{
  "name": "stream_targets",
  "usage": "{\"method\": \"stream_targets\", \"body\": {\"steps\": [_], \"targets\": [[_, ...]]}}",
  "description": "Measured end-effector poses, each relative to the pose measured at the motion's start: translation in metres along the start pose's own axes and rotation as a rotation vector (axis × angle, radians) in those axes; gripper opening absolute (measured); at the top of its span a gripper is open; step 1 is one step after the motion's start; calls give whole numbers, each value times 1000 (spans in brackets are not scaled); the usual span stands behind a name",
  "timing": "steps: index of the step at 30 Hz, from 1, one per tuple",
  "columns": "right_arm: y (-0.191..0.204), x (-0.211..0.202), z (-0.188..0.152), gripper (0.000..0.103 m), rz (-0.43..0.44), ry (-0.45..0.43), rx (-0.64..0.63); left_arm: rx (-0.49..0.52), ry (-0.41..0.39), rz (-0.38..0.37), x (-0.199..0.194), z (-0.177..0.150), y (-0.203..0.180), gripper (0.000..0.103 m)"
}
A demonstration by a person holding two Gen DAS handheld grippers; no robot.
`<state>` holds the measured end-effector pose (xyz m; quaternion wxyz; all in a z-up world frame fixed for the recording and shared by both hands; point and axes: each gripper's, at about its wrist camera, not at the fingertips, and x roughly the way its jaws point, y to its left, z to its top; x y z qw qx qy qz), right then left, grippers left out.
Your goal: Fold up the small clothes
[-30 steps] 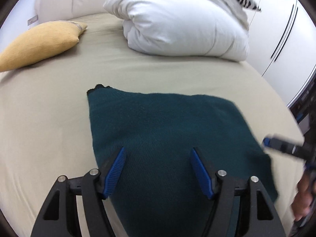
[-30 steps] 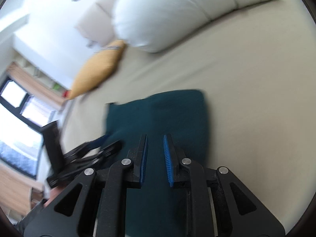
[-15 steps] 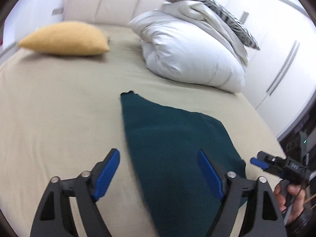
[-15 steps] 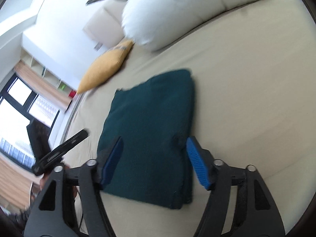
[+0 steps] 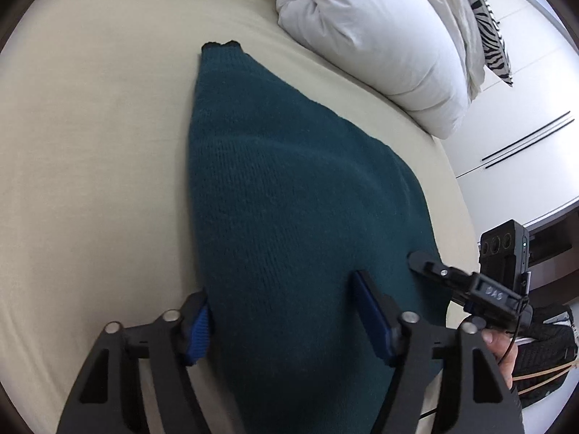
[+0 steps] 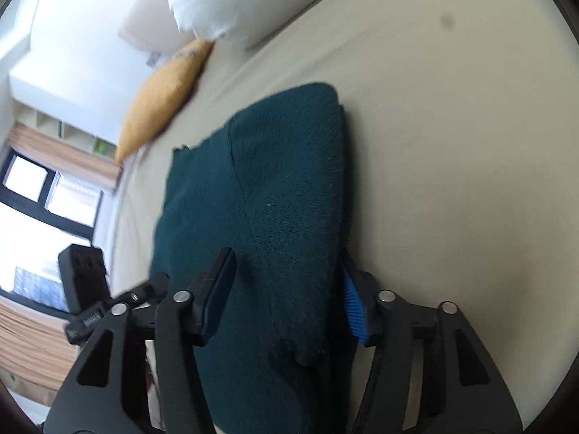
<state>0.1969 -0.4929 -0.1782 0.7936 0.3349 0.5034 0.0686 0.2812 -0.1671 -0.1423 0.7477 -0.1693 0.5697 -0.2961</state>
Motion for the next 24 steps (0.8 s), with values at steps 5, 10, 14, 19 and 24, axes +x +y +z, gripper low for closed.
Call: {"method": "stream_targets", "body": {"steps": [5,10,14,19,24], "targets": [[17,-5,-5,26,-106,-9,-67,31,2,24,-9,0,-7,41],[64,-27,-28,22,-191,-77,-188,124,-27,85,-48,-17,-28,38],[108,-55,-65,21,-175,-107,-290,165,-80,84,-107,-45,-25,38],[157,-84,-119,21,-53,-143,-320,195,-122,96,-183,-96,-7,38],[209,-81,-180,21,7,-128,-380,192,-146,136,-238,-150,19,38]]}}
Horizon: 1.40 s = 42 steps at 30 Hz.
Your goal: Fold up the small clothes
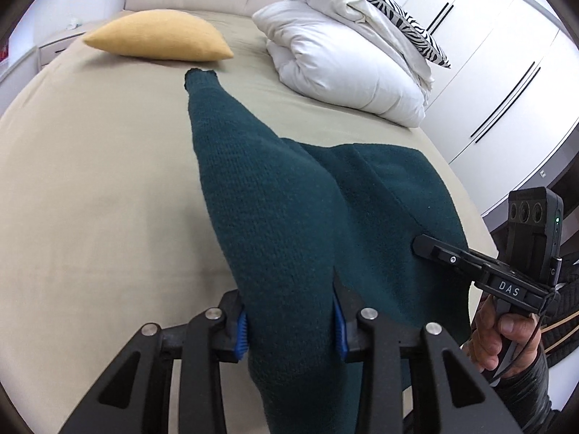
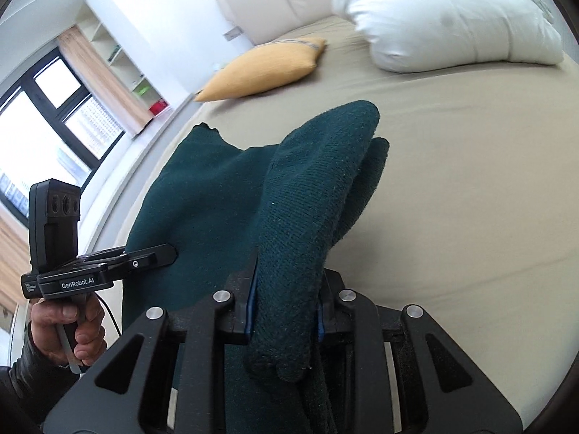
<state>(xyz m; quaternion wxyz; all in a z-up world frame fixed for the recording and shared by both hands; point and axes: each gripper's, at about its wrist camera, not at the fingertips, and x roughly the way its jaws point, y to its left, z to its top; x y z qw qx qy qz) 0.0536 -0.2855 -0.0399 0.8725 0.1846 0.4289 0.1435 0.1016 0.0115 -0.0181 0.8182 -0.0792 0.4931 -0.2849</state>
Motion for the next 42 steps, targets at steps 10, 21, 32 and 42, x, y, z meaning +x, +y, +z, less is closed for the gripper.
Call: {"method": "stream_targets", "body": {"steps": [10,21,32,42], "targets": [[73,40,-58,21,75,60,-7,-88,11,27,-15,-53,60,38],[2,106,-116,25,161,158,288,-165,82,8,39,-79,96,53],[-12,113,-106,26,221,160,293,-158,54,6,36,-87,97,61],[-3,15,-110,43,-81,10,191,-91,-180,218,-40,-104,68,74]]}}
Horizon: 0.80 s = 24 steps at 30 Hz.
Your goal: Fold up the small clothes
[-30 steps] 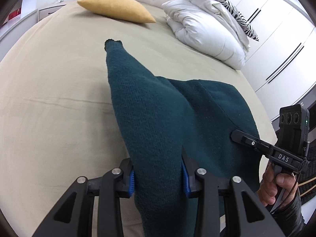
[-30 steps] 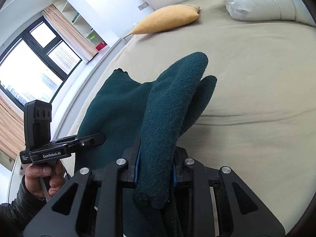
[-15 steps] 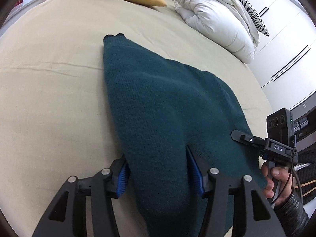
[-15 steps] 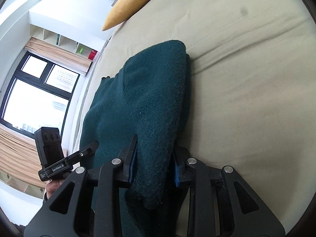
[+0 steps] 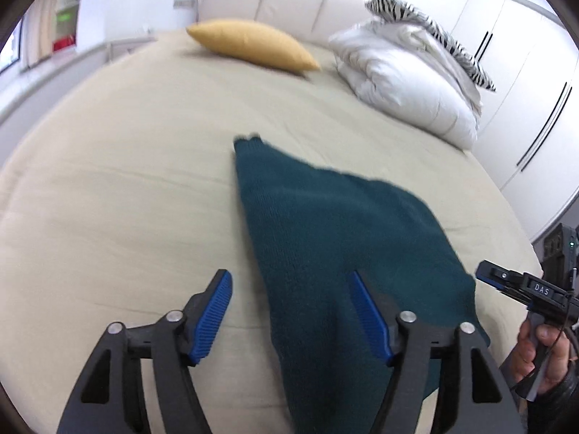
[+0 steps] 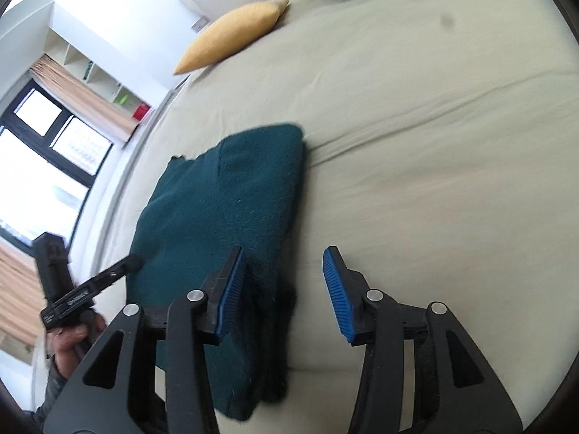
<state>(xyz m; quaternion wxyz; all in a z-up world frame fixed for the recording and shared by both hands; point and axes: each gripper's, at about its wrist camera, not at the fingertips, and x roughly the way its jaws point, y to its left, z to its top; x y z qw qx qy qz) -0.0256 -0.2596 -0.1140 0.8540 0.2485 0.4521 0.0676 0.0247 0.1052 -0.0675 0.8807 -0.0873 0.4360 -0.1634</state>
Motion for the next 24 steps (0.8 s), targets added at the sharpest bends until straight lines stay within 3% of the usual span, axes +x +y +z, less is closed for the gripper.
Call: {"method": "stream_targets", "body": {"steps": [5,6,8,10,14,16,18,21,24], "targets": [[32,-53,4,43,-126,-157,-95,130,-215,176,-60,0,-34,103],[42,-61,5,44,-143,-187,-113,161,-265,208,-71,0,-42,103],[61,-79,7,56,-177,-255,-151,199,-346,262,-92,3,-54,103],[81,-102,7,81,-209,-350,-192,205,-412,303,-111,6,-64,103],[116,-149,1,102,-237,-573,-275,189,-508,388,-147,11,-80,103],[134,-172,-4,103,-261,-684,-328,190,-523,398,-156,18,-83,103],[149,-187,-4,103,-275,-719,-377,185,-498,378,-157,26,-87,103],[162,-199,-3,103,-251,-720,-397,182,-440,389,-144,26,-90,103],[164,-194,-3,103,-228,-655,-381,152,-277,382,-106,17,-80,103]]}}
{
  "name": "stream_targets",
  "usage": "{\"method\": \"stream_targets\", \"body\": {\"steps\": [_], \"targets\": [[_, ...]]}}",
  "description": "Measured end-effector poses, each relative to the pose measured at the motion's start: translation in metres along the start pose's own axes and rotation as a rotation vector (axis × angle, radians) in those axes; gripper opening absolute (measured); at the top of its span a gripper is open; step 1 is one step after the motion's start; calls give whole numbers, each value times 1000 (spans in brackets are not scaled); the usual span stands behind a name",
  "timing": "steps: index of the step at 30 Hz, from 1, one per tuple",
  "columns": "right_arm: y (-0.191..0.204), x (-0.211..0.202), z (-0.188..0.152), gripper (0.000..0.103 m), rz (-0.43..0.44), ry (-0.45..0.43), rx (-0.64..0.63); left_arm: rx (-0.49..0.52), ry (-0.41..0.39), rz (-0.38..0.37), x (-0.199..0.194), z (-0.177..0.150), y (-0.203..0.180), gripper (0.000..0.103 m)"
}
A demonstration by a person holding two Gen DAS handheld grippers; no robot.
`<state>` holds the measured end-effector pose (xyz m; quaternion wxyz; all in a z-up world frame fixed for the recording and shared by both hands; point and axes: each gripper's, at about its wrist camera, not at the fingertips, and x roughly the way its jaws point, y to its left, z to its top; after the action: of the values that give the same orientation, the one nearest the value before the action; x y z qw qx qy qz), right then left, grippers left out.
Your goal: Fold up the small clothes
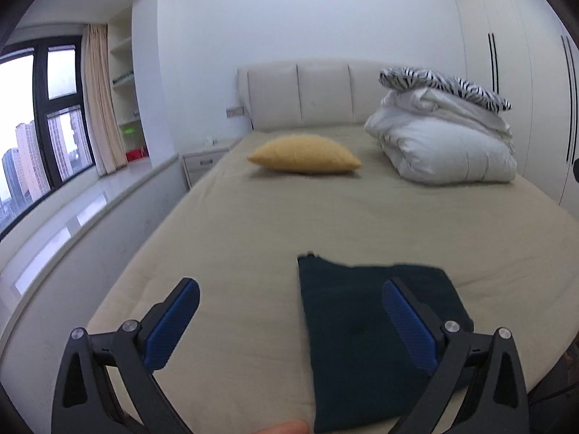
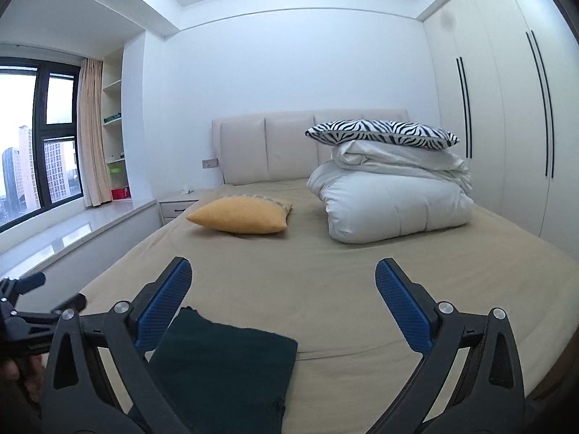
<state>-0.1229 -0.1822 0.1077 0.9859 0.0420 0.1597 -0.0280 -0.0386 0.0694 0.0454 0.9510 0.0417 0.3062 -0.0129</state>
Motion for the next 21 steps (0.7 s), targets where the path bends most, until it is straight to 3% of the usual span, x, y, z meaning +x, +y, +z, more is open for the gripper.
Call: {"method": "stream_targets", "body": {"steps": [3,8,14,21], "targets": [[5,27,-19,103,4,162,32,-39,182,-74,37,-30,-6,103],[3,81,-84,103,-31,444,115,-31,306,-62,61,-66,-18,103],[11,118,-144,103,-74,574,70,-52,363,-72,74,-80,-13,103],[21,131,-169,103,-99,623,21,-43,380,-55,76,-94,-11,103]]}}
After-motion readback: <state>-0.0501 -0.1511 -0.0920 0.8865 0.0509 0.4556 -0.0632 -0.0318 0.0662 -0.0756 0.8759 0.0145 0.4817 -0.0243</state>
